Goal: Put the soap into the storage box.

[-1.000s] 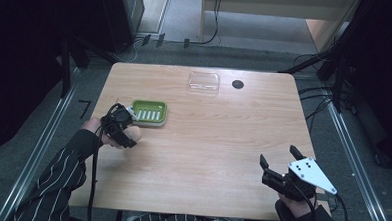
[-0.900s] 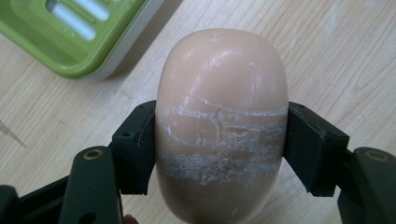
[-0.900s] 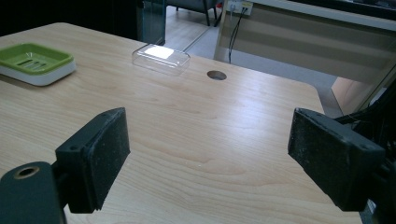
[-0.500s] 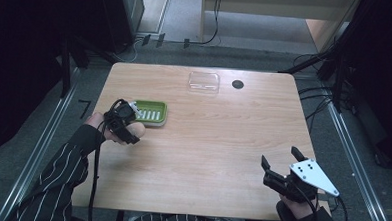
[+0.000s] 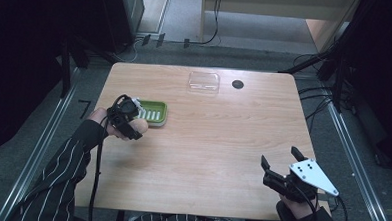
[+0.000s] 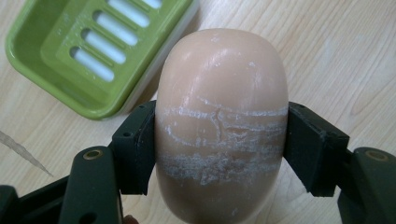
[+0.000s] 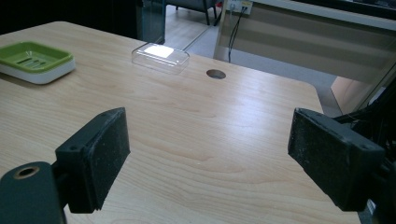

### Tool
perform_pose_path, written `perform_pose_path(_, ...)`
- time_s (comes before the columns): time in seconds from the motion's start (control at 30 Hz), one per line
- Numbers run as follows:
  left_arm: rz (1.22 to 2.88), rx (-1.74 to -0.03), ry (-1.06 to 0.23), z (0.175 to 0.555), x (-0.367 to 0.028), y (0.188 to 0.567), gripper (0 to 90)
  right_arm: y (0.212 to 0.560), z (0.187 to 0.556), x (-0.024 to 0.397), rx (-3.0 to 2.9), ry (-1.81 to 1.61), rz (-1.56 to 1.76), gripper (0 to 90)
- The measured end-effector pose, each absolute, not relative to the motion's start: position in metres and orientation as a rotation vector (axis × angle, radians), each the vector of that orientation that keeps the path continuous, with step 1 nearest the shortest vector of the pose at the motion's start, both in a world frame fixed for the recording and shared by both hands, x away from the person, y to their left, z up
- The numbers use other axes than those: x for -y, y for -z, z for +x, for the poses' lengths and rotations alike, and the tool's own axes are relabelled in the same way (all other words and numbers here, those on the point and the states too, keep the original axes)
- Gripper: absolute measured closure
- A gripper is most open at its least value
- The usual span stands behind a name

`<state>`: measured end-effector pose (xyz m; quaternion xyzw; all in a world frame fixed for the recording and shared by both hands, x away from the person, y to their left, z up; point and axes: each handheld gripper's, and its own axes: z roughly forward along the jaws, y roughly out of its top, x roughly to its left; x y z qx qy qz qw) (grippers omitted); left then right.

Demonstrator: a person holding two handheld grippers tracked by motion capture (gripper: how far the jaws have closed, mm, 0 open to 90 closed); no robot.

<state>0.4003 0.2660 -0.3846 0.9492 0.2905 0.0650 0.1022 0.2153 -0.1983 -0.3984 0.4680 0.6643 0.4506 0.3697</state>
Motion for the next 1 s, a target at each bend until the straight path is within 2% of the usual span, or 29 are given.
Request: perform_pose_path(1.0,2.800,-0.808,-0.222,0.419,-0.257,0.375,33.2,0.399,0.215,0.200,-1.705,-1.151,1.205,13.4)
